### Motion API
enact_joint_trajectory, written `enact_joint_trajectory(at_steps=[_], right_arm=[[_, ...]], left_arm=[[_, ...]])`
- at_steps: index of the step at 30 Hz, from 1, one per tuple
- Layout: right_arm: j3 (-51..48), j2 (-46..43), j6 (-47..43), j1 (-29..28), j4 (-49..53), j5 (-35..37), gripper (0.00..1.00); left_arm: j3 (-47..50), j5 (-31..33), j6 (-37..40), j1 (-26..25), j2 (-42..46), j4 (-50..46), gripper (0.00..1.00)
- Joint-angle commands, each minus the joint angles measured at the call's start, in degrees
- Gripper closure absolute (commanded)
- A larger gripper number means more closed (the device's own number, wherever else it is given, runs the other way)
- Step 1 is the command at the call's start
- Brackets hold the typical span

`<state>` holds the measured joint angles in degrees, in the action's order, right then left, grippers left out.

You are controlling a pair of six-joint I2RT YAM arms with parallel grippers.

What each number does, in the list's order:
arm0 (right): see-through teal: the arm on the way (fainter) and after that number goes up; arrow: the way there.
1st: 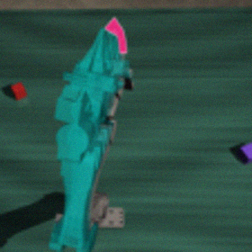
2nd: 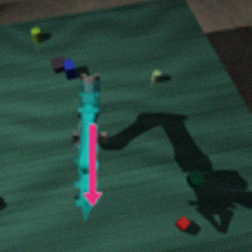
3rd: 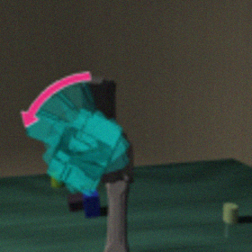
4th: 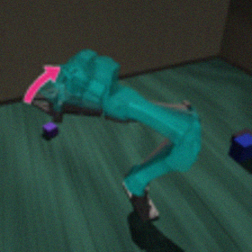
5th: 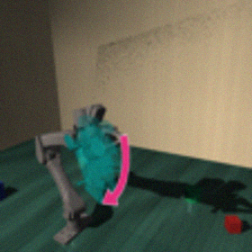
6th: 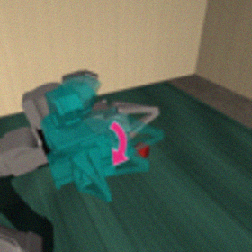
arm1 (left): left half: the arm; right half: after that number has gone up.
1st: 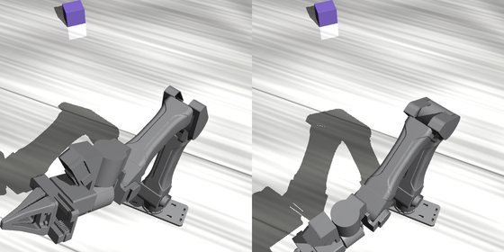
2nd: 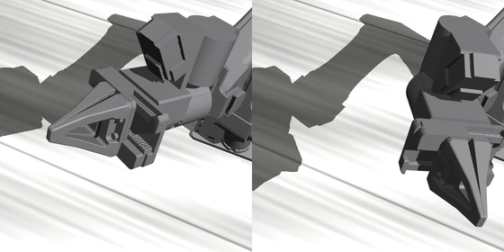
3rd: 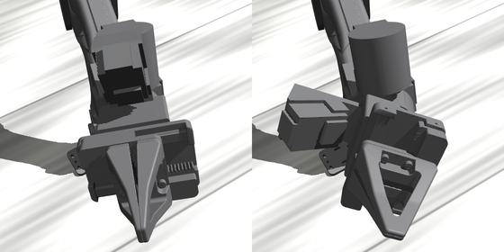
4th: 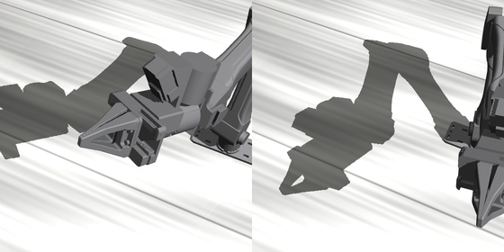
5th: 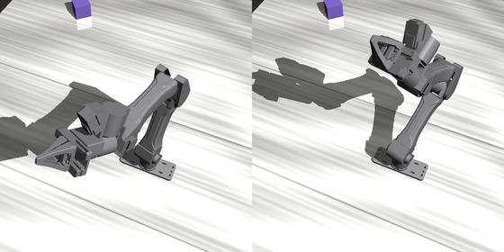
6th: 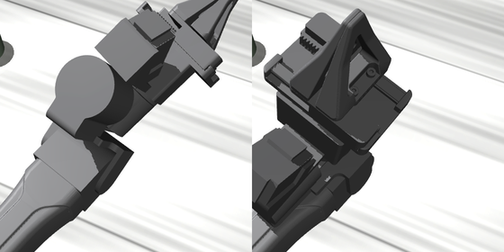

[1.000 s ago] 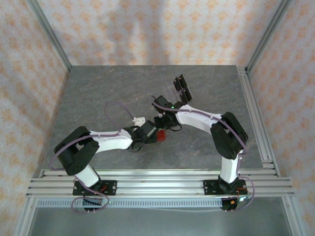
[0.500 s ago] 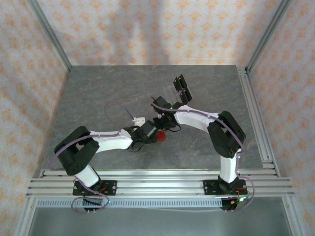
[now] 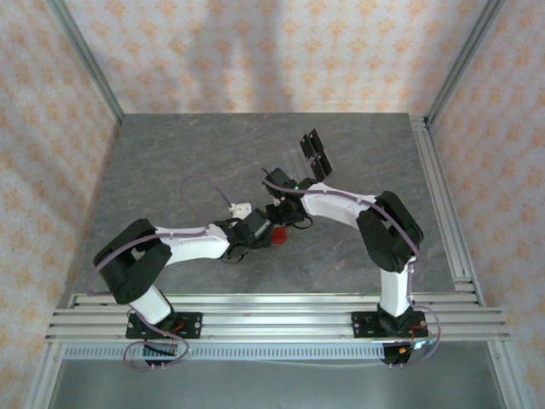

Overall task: Put the credit cards into the card holder
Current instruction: Close the button on the card holder.

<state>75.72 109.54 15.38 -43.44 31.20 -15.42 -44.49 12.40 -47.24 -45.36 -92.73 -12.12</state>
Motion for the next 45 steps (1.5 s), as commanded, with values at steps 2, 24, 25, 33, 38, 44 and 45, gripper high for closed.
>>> enact_joint_trajectory(at_steps=[2, 24, 25, 33, 38, 44, 45], right_arm=[[-1.2, -0.5, 0.3, 0.3, 0.0, 1.2, 1.0], [-2.6, 0.5, -0.2, -1.7, 0.8, -0.6, 1.0], [-2.9, 0.7, -0.2, -1.9, 0.7, -0.5, 1.0], [-4.8, 2.2, 0.0, -3.2, 0.0, 0.1, 1.0], [-6.7, 2.7, 0.3, -4.1, -0.6, 0.4, 1.0], [-9.7, 3.2, 1.1, -4.9, -1.7, 0.2, 1.0], [-10.3, 3.2, 1.2, -4.9, -2.0, 0.1, 1.0]], left_arm=[[1.1, 1.0, 0.0, 0.1, -0.3, 0.1, 0.0], [1.0, 1.0, 0.1, 0.1, -0.3, -0.1, 0.0], [0.9, 1.1, 0.0, 0.2, -0.2, -0.1, 0.0], [0.8, 1.0, -0.1, 0.1, -0.3, -0.1, 0.0], [0.8, 1.1, -0.1, 0.1, -0.2, -0.2, 0.0], [0.6, 1.1, 0.0, 0.1, -0.3, -0.4, 0.0], [0.6, 1.1, 0.0, 0.1, -0.3, -0.4, 0.0]])
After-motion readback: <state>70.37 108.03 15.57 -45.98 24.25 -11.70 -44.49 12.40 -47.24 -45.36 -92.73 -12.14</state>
